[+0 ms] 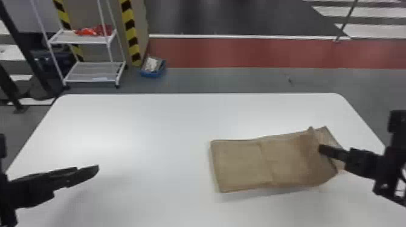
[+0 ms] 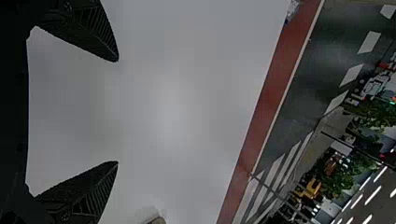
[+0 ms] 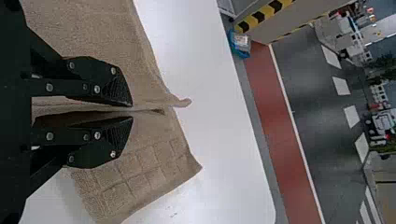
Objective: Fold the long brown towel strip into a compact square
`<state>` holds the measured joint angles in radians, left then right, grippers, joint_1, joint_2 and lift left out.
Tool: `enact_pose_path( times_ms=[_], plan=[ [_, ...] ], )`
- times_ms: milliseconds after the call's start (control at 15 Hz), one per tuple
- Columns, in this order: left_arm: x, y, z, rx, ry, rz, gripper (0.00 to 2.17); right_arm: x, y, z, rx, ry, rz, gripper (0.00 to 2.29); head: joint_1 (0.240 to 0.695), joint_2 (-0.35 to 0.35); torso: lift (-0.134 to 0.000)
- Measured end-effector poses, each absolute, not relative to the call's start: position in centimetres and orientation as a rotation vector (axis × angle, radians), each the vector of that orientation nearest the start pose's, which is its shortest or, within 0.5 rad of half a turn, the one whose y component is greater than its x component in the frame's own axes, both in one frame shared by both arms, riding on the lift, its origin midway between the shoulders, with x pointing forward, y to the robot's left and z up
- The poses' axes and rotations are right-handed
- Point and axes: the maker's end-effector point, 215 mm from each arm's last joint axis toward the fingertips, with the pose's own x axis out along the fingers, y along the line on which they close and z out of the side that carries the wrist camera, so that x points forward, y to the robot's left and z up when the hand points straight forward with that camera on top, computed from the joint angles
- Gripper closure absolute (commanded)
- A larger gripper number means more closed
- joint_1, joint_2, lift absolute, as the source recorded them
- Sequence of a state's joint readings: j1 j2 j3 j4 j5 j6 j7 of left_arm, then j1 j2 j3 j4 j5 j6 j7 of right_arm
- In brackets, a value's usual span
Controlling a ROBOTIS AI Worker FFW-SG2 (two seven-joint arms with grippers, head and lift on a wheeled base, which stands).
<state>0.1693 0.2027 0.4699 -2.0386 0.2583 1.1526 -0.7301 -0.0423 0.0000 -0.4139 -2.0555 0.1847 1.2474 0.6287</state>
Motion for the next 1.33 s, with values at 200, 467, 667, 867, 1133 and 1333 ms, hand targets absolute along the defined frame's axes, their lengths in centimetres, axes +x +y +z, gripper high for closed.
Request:
enact_pose_path(
  times_ms=[200, 467, 667, 867, 1133, 1333],
  plan=[
    [43.3, 32.7, -40.7, -0.374, 0.669, -0.358, 0.10, 49.9, -32.5, -40.1, 0.245, 0.682, 0.119, 0.94, 0.695, -0.002, -0.128],
    [42.7, 33.0, -41.1, -0.375, 0.677, -0.350, 0.10, 50.9, -35.9, -34.0, 0.339, 0.575, 0.072, 0.94, 0.695, -0.031, -0.128],
    [42.2, 32.9, -41.3, -0.372, 0.684, -0.352, 0.10, 50.0, -39.4, -36.0, 0.416, 0.593, 0.005, 0.94, 0.695, -0.073, -0.128],
    [41.8, 32.2, -41.5, -0.372, 0.689, -0.362, 0.10, 50.0, -39.0, -39.8, 0.415, 0.648, 0.008, 0.94, 0.695, -0.084, -0.128],
    [41.3, 32.4, -41.7, -0.370, 0.694, -0.355, 0.10, 50.4, -37.8, -40.0, 0.402, 0.657, 0.033, 0.42, 0.695, -0.067, -0.128],
    [41.0, 32.6, -42.0, -0.370, 0.701, -0.352, 0.10, 49.8, -38.8, -40.0, 0.389, 0.668, 0.005, 0.42, 0.695, -0.076, -0.128]
  ],
)
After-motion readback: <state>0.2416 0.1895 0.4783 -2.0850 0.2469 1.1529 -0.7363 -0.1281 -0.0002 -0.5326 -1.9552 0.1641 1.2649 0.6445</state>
